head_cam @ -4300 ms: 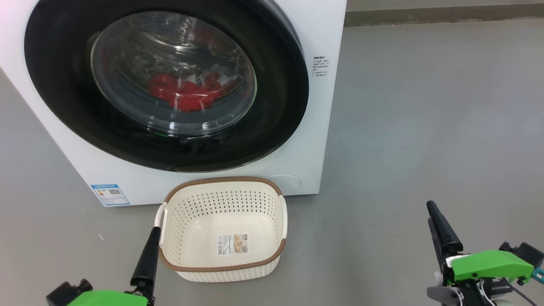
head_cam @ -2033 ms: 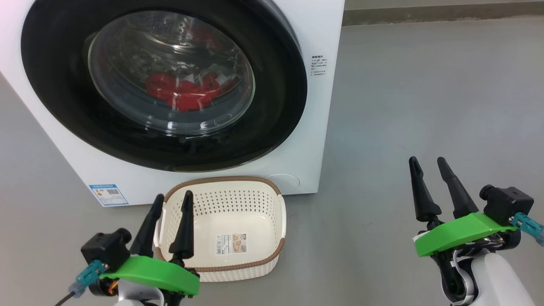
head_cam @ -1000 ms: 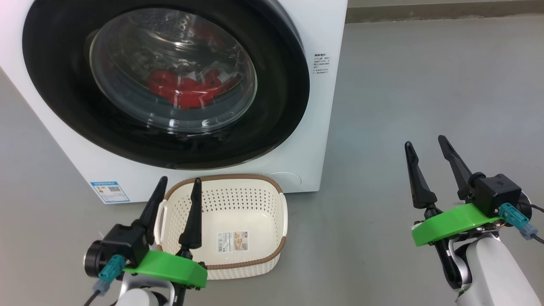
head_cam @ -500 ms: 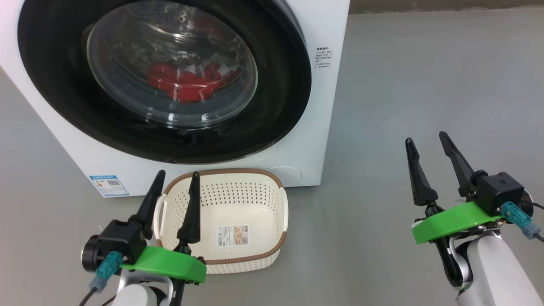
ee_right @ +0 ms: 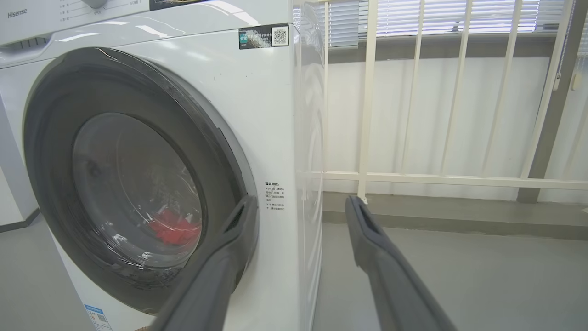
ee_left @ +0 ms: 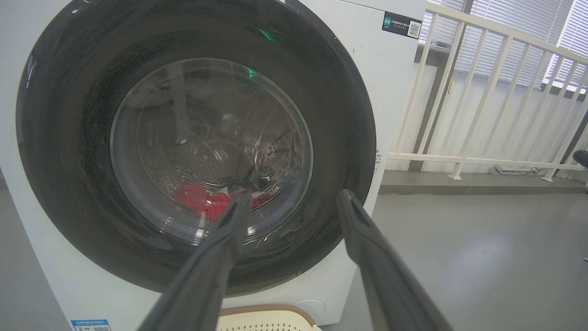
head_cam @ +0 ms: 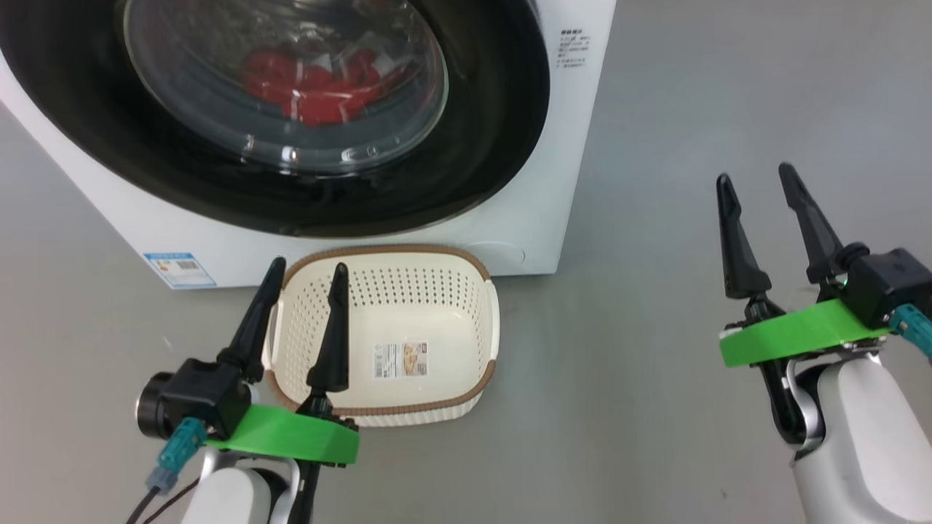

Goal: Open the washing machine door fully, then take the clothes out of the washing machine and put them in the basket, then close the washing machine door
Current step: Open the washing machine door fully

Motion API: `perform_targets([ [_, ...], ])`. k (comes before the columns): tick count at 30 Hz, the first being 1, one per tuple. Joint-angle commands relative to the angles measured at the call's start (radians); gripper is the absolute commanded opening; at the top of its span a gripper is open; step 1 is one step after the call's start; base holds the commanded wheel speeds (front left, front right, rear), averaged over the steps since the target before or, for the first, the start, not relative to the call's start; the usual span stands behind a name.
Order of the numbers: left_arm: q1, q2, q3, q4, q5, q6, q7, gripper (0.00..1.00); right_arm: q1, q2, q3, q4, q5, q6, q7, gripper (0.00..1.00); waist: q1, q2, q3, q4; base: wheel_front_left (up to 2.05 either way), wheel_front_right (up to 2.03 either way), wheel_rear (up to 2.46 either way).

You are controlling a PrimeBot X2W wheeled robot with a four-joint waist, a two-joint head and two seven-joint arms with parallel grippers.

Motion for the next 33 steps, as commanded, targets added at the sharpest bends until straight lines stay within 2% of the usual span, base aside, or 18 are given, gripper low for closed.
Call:
perform_targets([
  [1,-0.041,0.018,0.026,-0.032,0.010,0.005,-0.008,1.00,-0.037,-0.002,0.023,-0.029,-0.006,0.001,-0.006,0.00,0.0000,0.0000,0.029,0.010,0.00,0.00,0.00],
  [7,-0.056,0.018,0.021,-0.070,-0.001,0.003,-0.008,1.00,-0.098,-0.002,0.028,-0.022,0.035,0.001,-0.006,0.00,0.0000,0.0000,0.092,0.025,0.00,0.00,0.00],
  [12,-0.074,0.018,0.013,-0.092,-0.020,0.005,-0.008,1.00,-0.168,-0.002,0.031,0.020,0.197,0.001,-0.006,0.00,0.0000,0.0000,0.141,0.037,0.00,0.00,0.00],
  [18,-0.094,0.018,-0.007,-0.112,0.000,0.002,-0.008,1.00,-0.265,-0.002,0.039,0.074,0.332,0.001,-0.006,0.00,0.0000,0.0000,0.194,0.048,0.00,0.00,0.00],
  [22,-0.103,0.018,-0.013,-0.129,0.017,-0.002,-0.008,1.00,-0.316,-0.002,0.072,0.094,0.393,0.001,-0.006,0.00,0.0000,0.0000,0.228,0.050,0.00,0.00,0.00],
  [29,-0.113,0.018,-0.014,-0.166,0.042,-0.015,-0.008,1.00,-0.426,-0.002,0.150,0.165,0.578,0.001,-0.004,0.00,0.0000,0.0000,0.286,0.054,0.00,0.00,0.00],
  [33,-0.123,0.030,-0.026,-0.183,0.090,-0.011,-0.008,1.00,-0.500,-0.002,0.177,0.176,0.696,0.001,0.051,0.00,0.0000,0.0000,0.322,0.061,0.00,0.00,0.00],
])
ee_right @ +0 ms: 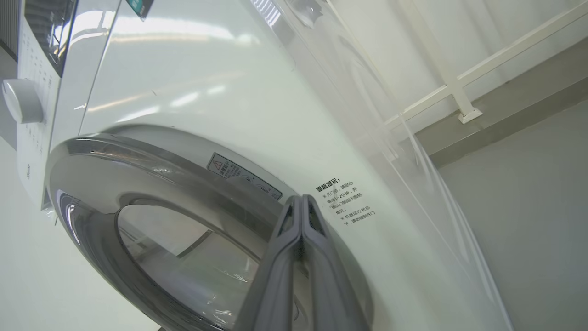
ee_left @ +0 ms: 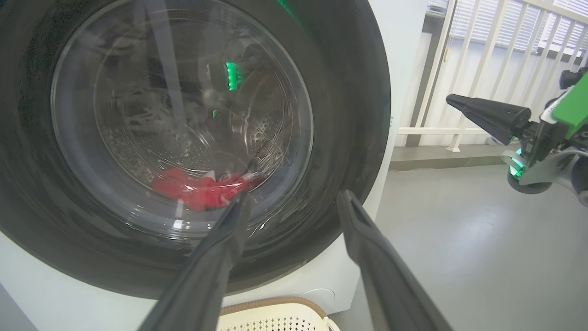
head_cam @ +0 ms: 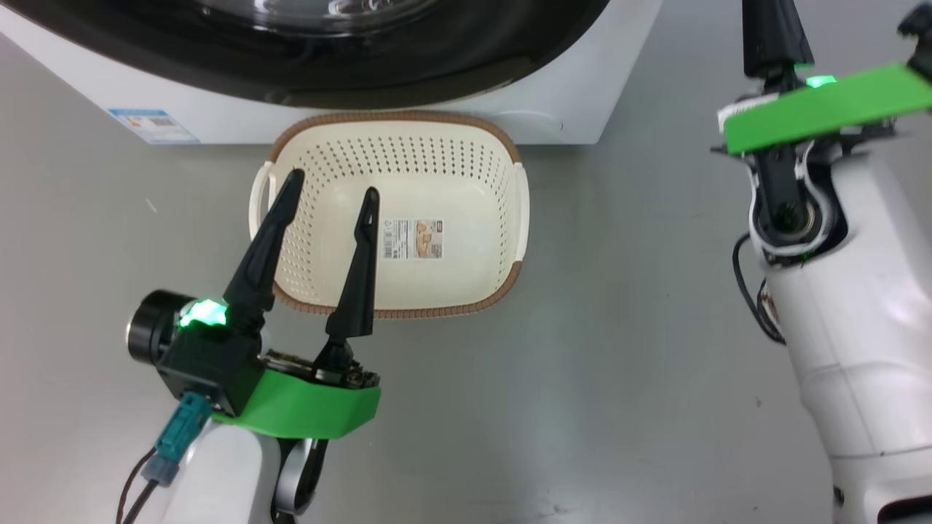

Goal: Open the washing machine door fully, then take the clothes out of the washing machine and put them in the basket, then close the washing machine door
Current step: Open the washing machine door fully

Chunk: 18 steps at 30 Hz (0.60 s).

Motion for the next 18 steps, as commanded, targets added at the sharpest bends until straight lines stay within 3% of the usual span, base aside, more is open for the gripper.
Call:
perform_targets([
  [1,-0.021,0.019,0.023,-0.037,0.018,-0.002,-0.008,1.00,-0.047,0.009,0.025,-0.024,0.058,0.001,0.042,0.00,0.0000,-0.0001,0.037,0.011,0.00,0.00,0.00],
  [11,-0.031,0.017,0.020,-0.062,0.034,-0.012,-0.008,1.00,-0.168,-0.042,0.036,-0.063,0.299,0.001,0.252,0.00,0.0000,-0.0001,0.097,0.034,0.00,0.00,0.00],
  [18,-0.033,0.014,0.016,-0.065,0.041,-0.014,-0.008,1.00,-0.217,-0.088,0.024,-0.075,0.403,0.001,0.378,0.00,0.0000,-0.0001,0.125,0.050,0.00,0.00,0.00],
])
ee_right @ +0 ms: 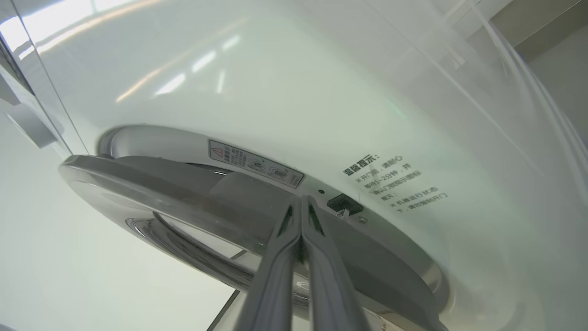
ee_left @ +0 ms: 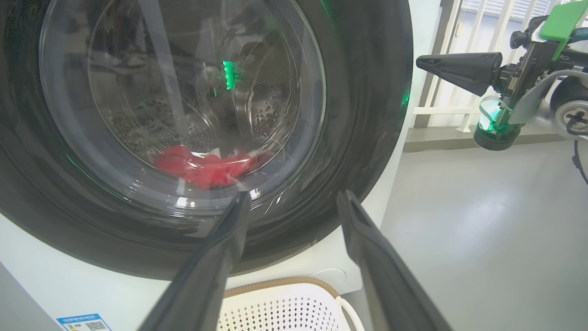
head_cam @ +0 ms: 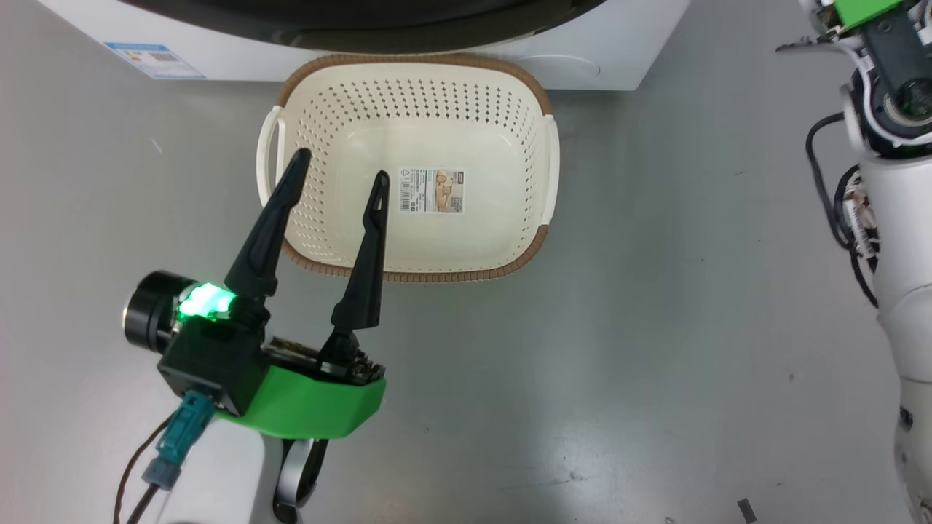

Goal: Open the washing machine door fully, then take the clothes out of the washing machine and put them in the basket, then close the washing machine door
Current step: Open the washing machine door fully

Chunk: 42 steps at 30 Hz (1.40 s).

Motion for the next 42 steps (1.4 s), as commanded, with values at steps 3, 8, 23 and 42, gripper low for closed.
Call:
perform_targets([
  [3,-0.002,0.014,0.026,-0.032,0.004,-0.006,-0.005,1.00,-0.049,-0.003,-0.008,-0.003,0.051,0.001,0.077,0.00,0.0000,0.0000,0.017,0.012,0.00,0.00,0.00],
  [8,-0.002,0.012,0.022,-0.039,-0.001,-0.005,-0.005,1.00,-0.104,-0.006,-0.013,0.027,0.069,0.001,0.122,0.00,0.0000,0.0000,0.035,0.018,0.00,0.00,0.00],
  [23,-0.018,0.009,0.007,-0.067,-0.041,0.002,-0.005,1.00,-0.185,-0.009,0.011,0.089,0.089,0.001,0.207,0.00,0.0000,0.0000,0.064,0.053,0.00,0.00,0.00],
  [42,-0.018,0.009,0.003,-0.063,-0.066,0.016,-0.005,1.00,-0.110,-0.008,0.048,0.040,0.140,0.001,0.325,0.00,0.0000,0.0000,0.041,0.056,0.00,0.00,0.00],
])
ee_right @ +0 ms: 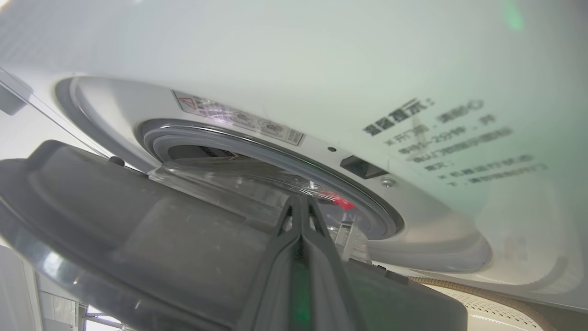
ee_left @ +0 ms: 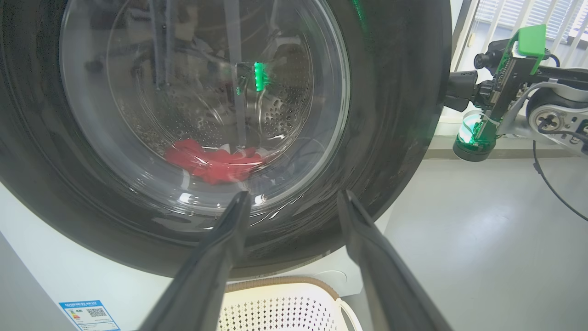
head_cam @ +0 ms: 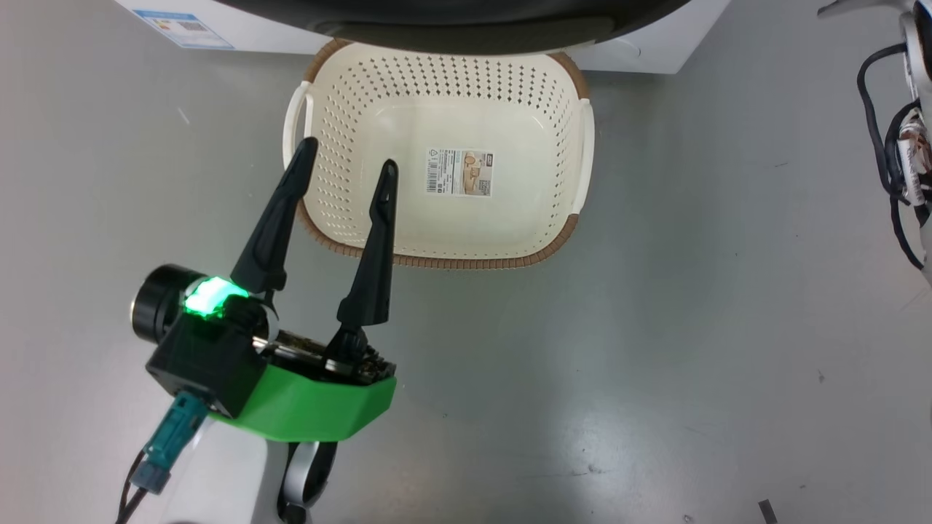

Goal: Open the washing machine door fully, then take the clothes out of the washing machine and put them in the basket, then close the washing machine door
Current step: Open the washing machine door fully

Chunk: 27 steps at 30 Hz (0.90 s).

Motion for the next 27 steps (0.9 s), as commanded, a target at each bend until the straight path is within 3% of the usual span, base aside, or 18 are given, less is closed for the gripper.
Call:
perform_targets([
  [1,-0.008,0.016,0.025,-0.026,-0.005,0.006,-0.005,1.00,0.034,0.043,0.033,-0.044,0.010,0.008,0.020,0.00,0.0000,0.0000,-0.005,-0.001,0.00,0.00,0.00],
  [27,0.047,0.016,0.038,-0.020,-0.039,0.027,-0.005,1.00,0.324,0.005,0.034,-0.237,0.009,0.008,0.080,0.00,0.0000,0.0000,-0.147,0.066,0.00,0.00,0.00],
])
